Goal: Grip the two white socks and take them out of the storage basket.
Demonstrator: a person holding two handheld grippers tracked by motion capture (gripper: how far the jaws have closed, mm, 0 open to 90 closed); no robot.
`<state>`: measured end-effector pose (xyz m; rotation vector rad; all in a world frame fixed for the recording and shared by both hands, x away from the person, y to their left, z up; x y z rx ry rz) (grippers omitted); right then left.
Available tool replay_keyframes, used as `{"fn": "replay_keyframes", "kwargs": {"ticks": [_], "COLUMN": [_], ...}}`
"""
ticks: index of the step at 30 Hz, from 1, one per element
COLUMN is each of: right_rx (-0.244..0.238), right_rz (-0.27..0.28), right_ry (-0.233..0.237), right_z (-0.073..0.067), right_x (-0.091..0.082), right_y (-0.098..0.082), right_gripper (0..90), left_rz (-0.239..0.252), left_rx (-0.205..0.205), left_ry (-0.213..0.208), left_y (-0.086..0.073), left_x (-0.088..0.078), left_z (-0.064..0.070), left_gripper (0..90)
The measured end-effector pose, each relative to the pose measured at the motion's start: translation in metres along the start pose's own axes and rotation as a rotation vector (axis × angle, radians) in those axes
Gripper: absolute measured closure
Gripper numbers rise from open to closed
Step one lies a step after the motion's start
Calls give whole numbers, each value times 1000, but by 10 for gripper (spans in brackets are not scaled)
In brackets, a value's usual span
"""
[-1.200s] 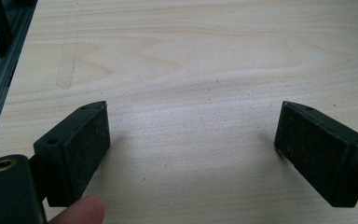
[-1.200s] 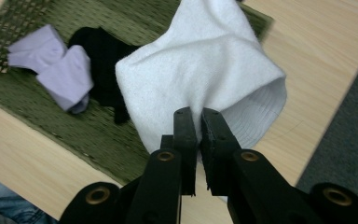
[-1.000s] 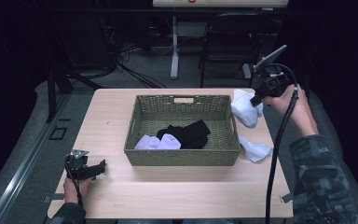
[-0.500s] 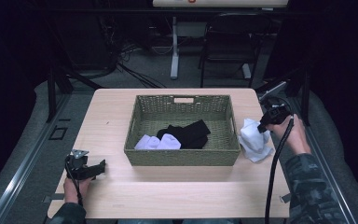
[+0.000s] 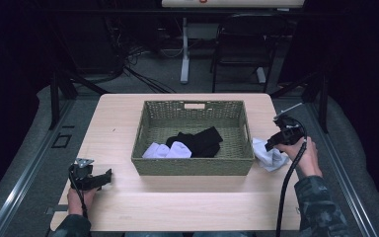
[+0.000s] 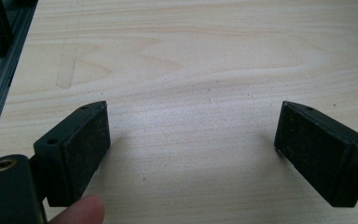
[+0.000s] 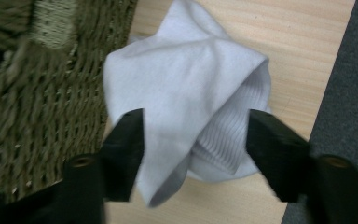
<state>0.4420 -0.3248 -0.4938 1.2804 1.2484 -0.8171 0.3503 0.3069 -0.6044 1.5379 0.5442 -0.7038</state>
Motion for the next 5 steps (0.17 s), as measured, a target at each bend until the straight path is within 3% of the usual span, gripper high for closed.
{"fn": "replay_keyframes", "kwargs": {"ticks": [5], "right_rx": [-22], "right_rz": [54], "right_ry": [28], "right_z": [-3], "right_x": [-14], "right_y": [-17], "right_gripper": [149], "left_rz": [1], "left_rx": [-1], "left_ry": [-2], "left_y": [0], "left_x": [0], "left_z": [0], "left_gripper": [101]}}
Point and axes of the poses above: each handheld gripper's, and its own axes: x roughly forward along the jaws, y roughly out of its top, z roughly to its right, the point moved 2 cm from there along x, roughly forward along the jaws, and after that the axes turned 1 degree about y, right-handed, at the moved point
